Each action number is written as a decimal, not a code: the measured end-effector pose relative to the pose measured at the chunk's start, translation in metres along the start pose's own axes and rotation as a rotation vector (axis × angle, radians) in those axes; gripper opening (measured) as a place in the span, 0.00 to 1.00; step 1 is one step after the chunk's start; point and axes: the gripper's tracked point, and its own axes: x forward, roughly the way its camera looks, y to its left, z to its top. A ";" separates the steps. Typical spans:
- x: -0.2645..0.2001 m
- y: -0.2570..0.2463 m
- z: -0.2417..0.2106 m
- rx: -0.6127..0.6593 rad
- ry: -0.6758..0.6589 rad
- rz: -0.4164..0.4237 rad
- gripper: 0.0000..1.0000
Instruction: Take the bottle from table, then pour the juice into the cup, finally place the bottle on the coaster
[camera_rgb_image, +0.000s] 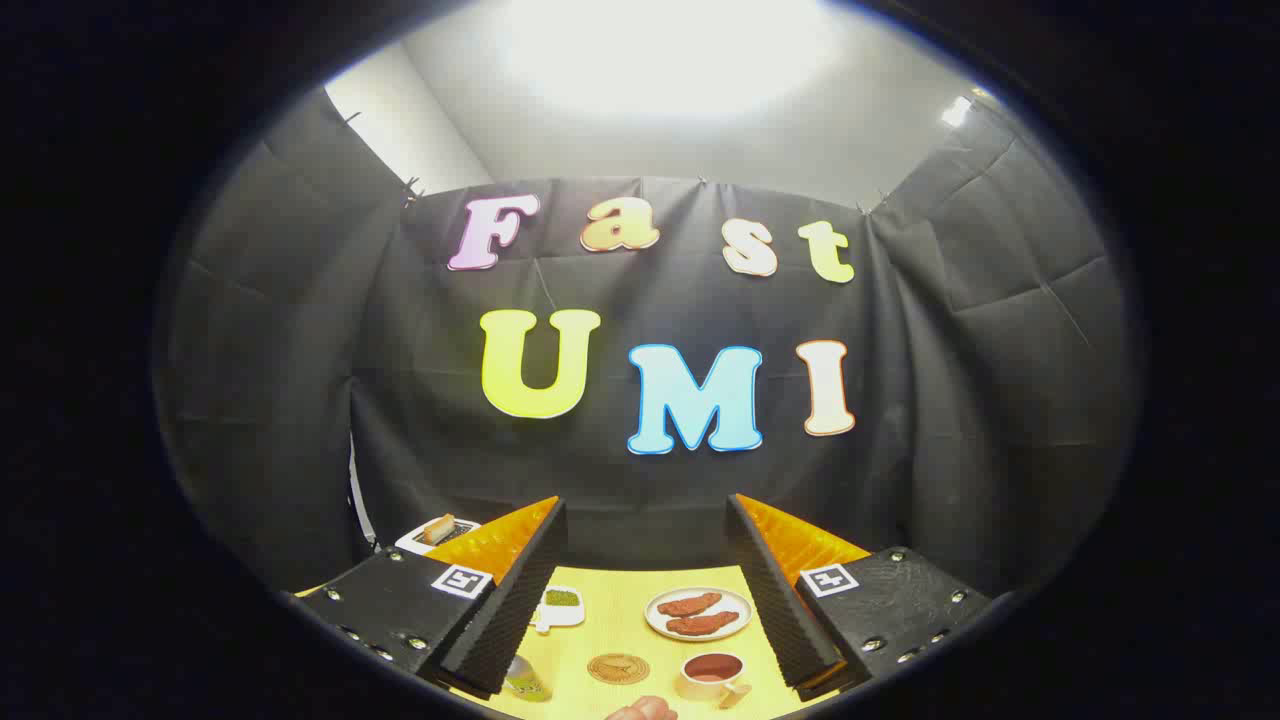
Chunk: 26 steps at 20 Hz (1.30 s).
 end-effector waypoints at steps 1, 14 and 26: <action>-0.001 0.003 -0.001 0.008 -0.005 0.007 0.97; -0.005 0.002 -0.018 0.014 0.016 -0.018 0.97; 0.000 0.018 -0.035 0.028 0.031 0.006 0.97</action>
